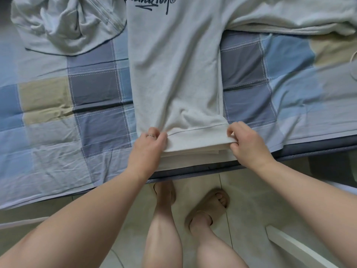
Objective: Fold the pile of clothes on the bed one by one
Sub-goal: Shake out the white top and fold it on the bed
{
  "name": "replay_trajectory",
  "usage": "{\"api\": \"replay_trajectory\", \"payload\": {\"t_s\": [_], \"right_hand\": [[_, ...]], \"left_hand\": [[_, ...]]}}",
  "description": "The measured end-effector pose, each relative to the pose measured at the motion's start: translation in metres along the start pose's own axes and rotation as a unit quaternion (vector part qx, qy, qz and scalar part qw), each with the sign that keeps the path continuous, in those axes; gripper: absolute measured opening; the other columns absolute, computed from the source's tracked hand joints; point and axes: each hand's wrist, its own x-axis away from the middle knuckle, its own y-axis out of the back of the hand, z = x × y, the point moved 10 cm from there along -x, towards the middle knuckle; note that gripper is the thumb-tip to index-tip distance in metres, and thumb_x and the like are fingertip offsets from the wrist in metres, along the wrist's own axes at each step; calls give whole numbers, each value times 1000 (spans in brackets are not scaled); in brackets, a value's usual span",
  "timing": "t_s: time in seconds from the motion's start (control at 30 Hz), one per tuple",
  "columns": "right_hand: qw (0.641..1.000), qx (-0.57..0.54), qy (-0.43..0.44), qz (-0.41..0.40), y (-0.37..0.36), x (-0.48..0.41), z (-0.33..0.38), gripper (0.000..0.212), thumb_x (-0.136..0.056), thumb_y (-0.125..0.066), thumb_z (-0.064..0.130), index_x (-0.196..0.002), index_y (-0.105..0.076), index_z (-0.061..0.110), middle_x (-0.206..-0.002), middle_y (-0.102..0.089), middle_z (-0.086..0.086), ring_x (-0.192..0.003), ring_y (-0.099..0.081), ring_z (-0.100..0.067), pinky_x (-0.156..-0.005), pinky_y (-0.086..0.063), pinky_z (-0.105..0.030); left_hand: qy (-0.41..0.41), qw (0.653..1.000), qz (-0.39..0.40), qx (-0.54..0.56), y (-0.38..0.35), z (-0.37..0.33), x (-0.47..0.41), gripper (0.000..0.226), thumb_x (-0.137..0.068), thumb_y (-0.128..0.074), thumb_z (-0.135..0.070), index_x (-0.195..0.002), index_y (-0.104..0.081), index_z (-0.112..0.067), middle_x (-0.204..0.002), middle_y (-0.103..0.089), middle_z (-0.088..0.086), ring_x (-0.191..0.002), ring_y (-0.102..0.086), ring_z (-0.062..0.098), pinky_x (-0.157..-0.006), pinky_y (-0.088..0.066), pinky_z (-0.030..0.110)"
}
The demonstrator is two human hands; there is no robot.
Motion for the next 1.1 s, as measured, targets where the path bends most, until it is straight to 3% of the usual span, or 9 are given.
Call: {"api": "replay_trajectory", "payload": {"t_s": [0.17, 0.3, 0.6, 0.7, 0.8, 0.87, 0.9, 1.0, 1.1], "right_hand": [[992, 96, -42, 65, -11, 12, -19, 30, -81, -55, 2, -106, -49, 18, -100, -54, 1, -78, -52, -34, -59, -34, -36], [987, 127, -43, 85, -28, 26, -20, 23, -83, -55, 4, -97, -47, 21, -91, -49, 4, -72, -45, -26, -57, -33, -35], [959, 100, -88, 252, -49, 16, -4, 13, -93, -55, 34, -91, -64, 25, -95, -62, 8, -92, -59, -20, -73, -48, -33], [985, 97, -21, 141, -27, -8, 19, 27, -95, -50, 44, -98, -65, 23, -98, -60, 6, -95, -55, -18, -76, -47, -36], [994, 74, 77, -5, -10, -35, 52, 43, -88, -46, 41, -118, -65, 16, -115, -60, -6, -107, -55, -31, -87, -49, -51], [993, 93, 72, 16, -25, -63, 60, 53, -88, -55, 37, -139, -54, 22, -147, -45, -9, -134, -40, -36, -106, -37, -56], [991, 110, 62, 41, -35, -78, 62, 62, -89, -58, 36, -148, -44, 27, -160, -29, -9, -146, -25, -35, -114, -26, -55], [980, 171, 19, 98, -67, -109, 54, 75, -96, -48, 45, -159, -9, 37, -168, 12, -1, -154, 9, -29, -122, -1, -49], [963, 221, -38, 152, -91, -95, 23, 72, -102, -29, 52, -158, 13, 34, -165, 27, -2, -153, 20, -25, -123, 11, -45]], "left_hand": [[-23, 998, 10, -63, -8, 0, -3, 35, -69, -60, 14, -95, -52, -7, -87, -43, 12, -65, -33, 26, -60, -26, 37], [-5, 993, 67, -95, -16, 8, 0, 41, -77, -54, 12, -110, -50, -11, -90, -36, 4, -78, -36, 27, -69, -28, 35], [57, 961, 235, -135, -27, 23, 7, 34, -91, -48, -4, -123, -46, -14, -119, -55, 9, -109, -52, 32, -84, -38, 39], [70, 951, 290, -82, -23, 17, -4, 32, -93, -53, -48, -109, -56, -20, -106, -63, 1, -101, -59, 28, -78, -42, 37], [29, 996, 82, -10, 23, -1, -42, 46, -93, -47, -64, -96, -60, -20, -95, -60, 0, -97, -57, 28, -76, -43, 37], [-4, 999, -51, -15, 47, -4, -67, 40, -95, -53, -52, -120, -57, -21, -130, -55, 7, -123, -47, 33, -93, -38, 43], [-3, 999, -54, -8, 46, 2, -81, 46, -95, -54, -48, -135, -50, -25, -150, -43, 8, -139, -35, 34, -105, -33, 45], [-21, 999, 38, -19, 13, 23, -112, 65, -98, -46, -49, -157, -19, -38, -170, -3, 2, -155, -2, 31, -122, -8, 50], [-8, 995, 87, -41, -16, 43, -104, 72, -101, -32, -57, -160, 5, -38, -168, 16, 0, -154, 15, 29, -124, 6, 51]]}}
